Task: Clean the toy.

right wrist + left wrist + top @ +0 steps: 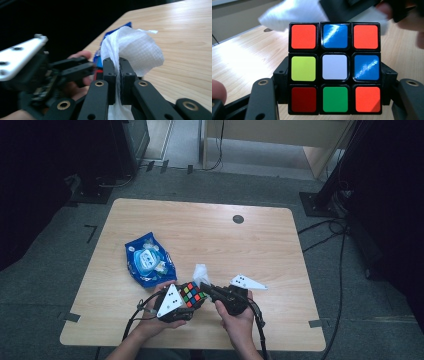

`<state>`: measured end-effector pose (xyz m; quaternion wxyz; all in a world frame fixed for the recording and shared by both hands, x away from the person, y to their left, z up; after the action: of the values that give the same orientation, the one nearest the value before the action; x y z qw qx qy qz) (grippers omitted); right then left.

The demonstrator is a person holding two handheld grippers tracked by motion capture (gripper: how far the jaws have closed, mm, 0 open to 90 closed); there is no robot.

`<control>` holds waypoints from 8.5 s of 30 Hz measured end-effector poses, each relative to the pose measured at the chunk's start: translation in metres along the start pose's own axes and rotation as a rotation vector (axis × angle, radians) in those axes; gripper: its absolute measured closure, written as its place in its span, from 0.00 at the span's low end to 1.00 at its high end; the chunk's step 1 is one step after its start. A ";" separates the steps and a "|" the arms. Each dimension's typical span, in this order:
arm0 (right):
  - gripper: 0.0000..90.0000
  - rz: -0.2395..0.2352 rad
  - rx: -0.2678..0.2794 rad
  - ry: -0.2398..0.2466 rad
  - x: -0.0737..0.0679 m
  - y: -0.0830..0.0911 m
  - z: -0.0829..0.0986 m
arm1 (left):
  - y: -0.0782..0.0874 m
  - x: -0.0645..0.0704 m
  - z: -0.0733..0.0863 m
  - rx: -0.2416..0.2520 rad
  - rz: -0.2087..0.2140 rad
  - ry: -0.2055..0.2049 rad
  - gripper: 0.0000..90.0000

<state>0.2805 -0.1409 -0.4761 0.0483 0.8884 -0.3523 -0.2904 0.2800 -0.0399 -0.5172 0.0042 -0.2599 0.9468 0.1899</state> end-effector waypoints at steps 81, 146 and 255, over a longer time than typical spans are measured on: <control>0.38 0.000 -0.146 -0.173 0.012 0.003 0.002 | 0.005 -0.015 0.007 0.021 0.010 -0.007 0.38; 0.94 0.525 -0.285 0.194 0.138 0.013 0.038 | 0.005 -0.027 0.009 -0.012 -0.074 0.056 0.37; 0.38 0.100 -0.075 -0.183 0.017 -0.001 0.002 | -0.002 -0.002 0.006 -0.013 -0.002 -0.044 0.28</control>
<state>0.2904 -0.1511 -0.4866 0.0638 0.8371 -0.3879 -0.3805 0.2821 -0.0383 -0.5236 0.0233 -0.2565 0.9450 0.2017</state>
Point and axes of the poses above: each handheld gripper's, and its own axes: y roughly backward along the jaws, z roughly out of its underside, x roughly to its right, the point moved 8 cm from there along -y, roughly forward along the jaws, and after that the axes turned 2 degrees about z, right-handed, at the moved point
